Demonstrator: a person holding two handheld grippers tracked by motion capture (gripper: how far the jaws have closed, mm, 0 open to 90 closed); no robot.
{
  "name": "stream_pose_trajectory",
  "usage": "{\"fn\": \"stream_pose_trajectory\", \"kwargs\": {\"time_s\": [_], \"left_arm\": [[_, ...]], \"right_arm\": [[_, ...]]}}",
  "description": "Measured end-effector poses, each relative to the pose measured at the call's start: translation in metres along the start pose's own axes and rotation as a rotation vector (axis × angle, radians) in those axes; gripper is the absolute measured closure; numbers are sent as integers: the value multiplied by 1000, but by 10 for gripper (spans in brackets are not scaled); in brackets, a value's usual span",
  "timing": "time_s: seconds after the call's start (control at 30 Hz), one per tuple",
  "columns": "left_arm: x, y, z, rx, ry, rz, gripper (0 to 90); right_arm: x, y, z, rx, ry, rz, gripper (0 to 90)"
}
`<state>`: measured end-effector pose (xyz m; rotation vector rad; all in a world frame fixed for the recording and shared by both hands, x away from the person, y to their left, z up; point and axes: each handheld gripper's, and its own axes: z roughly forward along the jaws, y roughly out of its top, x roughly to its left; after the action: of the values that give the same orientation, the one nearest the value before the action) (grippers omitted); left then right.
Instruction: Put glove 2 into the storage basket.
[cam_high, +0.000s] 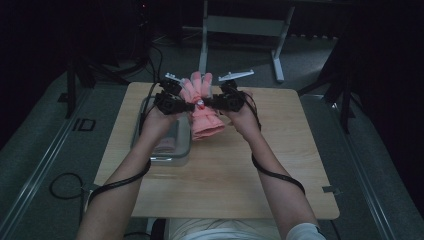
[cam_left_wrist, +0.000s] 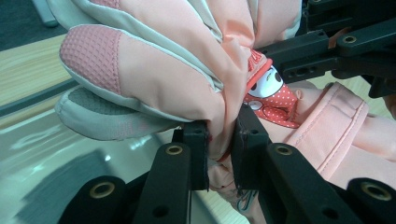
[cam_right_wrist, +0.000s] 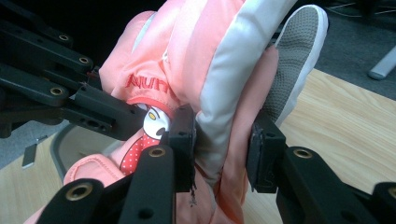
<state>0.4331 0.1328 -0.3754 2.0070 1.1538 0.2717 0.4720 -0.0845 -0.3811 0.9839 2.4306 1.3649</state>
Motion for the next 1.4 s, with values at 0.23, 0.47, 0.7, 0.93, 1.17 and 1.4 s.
{"fn": "stream_pose_trajectory", "kwargs": {"time_s": [0.23, 0.47, 0.7, 0.93, 1.17, 1.4], "left_arm": [[21, -16, -19, 5, 45, -38, 781], [42, -35, -31, 19, 81, -82, 781], [55, -49, -31, 15, 87, -124, 781], [72, -67, -14, 51, 81, -166, 780], [82, -80, 2, 85, 65, -195, 779], [91, -93, 18, 137, 51, -220, 777]], "right_arm": [[20, 12, 27, 19, 27, -33, 674], [40, 17, 57, 50, 56, -47, 674], [51, 18, 76, 75, 63, -66, 675], [50, 5, 104, 129, 71, -46, 675], [46, -6, 122, 176, 70, -33, 674], [41, -24, 141, 224, 87, 4, 672]]}}
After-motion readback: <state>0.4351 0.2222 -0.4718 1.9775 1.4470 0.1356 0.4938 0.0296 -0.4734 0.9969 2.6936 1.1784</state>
